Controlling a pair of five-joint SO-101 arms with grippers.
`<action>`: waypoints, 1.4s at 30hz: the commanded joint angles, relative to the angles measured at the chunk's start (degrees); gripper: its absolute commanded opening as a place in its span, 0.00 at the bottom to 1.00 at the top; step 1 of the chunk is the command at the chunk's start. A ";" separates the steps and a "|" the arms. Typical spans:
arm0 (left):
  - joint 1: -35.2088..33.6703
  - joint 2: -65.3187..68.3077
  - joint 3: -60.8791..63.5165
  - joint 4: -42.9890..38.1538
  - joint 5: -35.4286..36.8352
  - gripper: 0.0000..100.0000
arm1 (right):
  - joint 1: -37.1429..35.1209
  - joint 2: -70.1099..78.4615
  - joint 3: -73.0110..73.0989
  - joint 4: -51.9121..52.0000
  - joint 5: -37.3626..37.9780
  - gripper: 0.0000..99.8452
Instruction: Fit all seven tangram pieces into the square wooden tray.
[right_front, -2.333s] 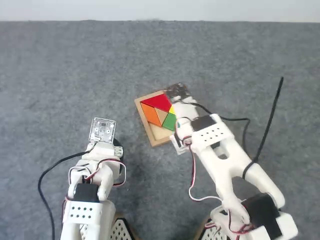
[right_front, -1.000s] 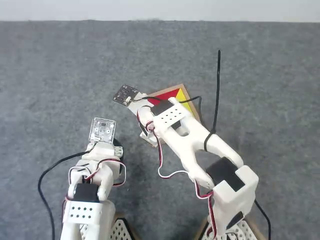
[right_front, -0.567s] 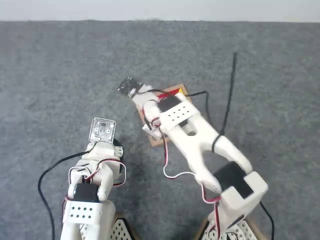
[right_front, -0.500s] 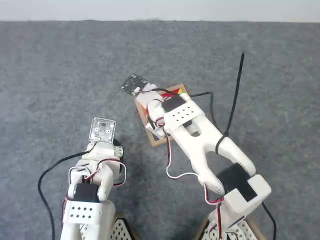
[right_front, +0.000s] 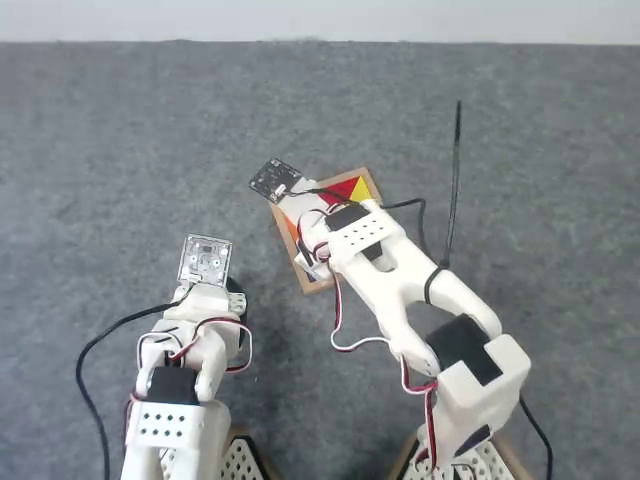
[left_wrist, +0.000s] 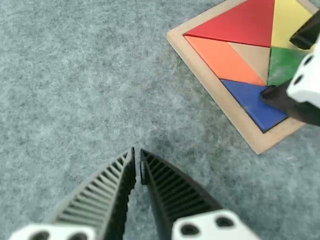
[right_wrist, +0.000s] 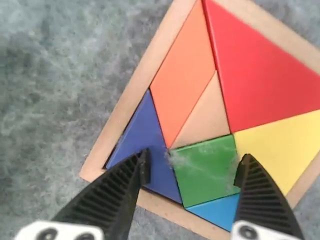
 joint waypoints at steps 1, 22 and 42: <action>-0.26 -0.70 -0.48 0.09 0.35 0.02 | 0.57 1.71 -1.58 -0.57 -0.53 0.28; -0.26 -0.70 -0.48 0.09 0.35 0.02 | 6.20 -30.11 15.56 6.11 -3.08 0.06; -0.26 -0.70 -0.48 0.09 0.35 0.02 | 18.07 -64.92 54.68 -9.54 -2.64 0.06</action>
